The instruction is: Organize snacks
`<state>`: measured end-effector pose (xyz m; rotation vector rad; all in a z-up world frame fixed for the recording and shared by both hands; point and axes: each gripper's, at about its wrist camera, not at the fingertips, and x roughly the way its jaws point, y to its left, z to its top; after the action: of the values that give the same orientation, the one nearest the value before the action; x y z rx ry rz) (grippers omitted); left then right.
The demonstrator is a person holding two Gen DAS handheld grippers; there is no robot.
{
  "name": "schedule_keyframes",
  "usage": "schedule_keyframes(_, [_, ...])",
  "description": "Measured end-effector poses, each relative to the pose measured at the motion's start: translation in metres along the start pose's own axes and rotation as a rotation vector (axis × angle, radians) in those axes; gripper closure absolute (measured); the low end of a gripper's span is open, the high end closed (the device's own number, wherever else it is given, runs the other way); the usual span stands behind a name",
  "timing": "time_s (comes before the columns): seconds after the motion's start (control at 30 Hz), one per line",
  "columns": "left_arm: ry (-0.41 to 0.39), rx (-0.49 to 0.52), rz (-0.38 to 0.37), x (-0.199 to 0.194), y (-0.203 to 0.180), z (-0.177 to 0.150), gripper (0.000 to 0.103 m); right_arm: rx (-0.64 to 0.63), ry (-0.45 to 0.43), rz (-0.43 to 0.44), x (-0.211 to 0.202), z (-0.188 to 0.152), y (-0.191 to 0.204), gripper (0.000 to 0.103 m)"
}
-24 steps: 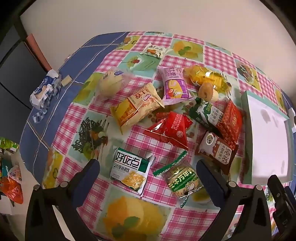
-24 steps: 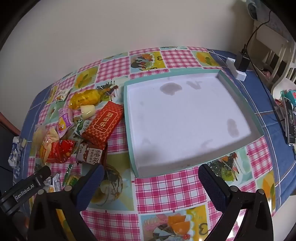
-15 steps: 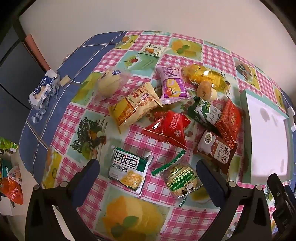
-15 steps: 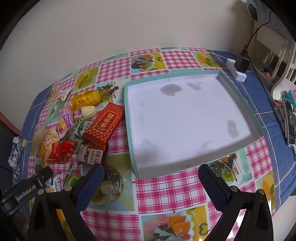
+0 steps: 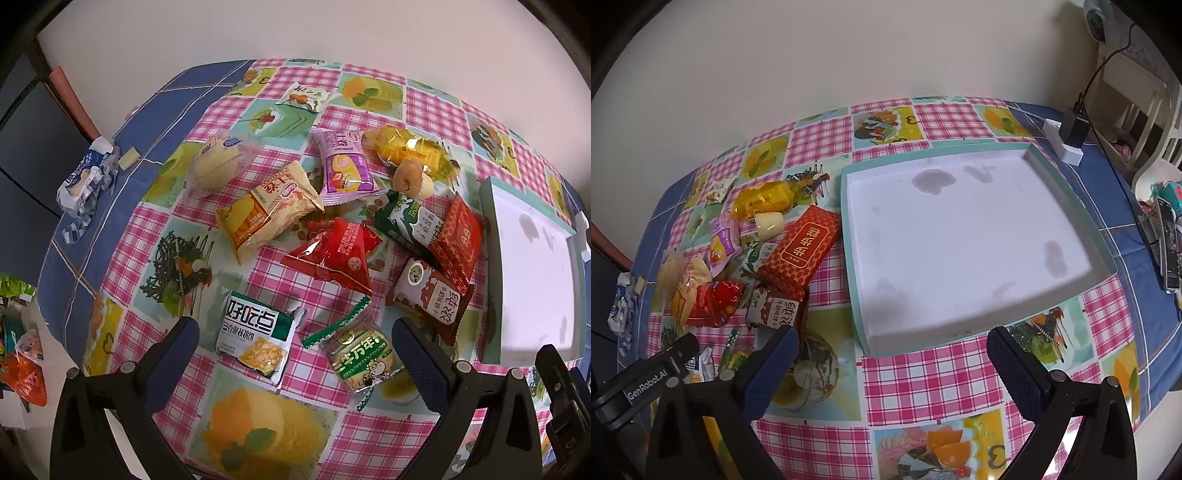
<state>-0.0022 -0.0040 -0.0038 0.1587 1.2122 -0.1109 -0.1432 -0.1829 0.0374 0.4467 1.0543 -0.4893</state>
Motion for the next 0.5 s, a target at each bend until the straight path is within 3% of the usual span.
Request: schedule_keyframes(0.5, [0.005, 0.000, 0.004, -0.0006, -0.0015, 0.0004, 0.000, -0.001, -0.001, -0.001, -0.0004, 0.0008, 0.0001, 0.000])
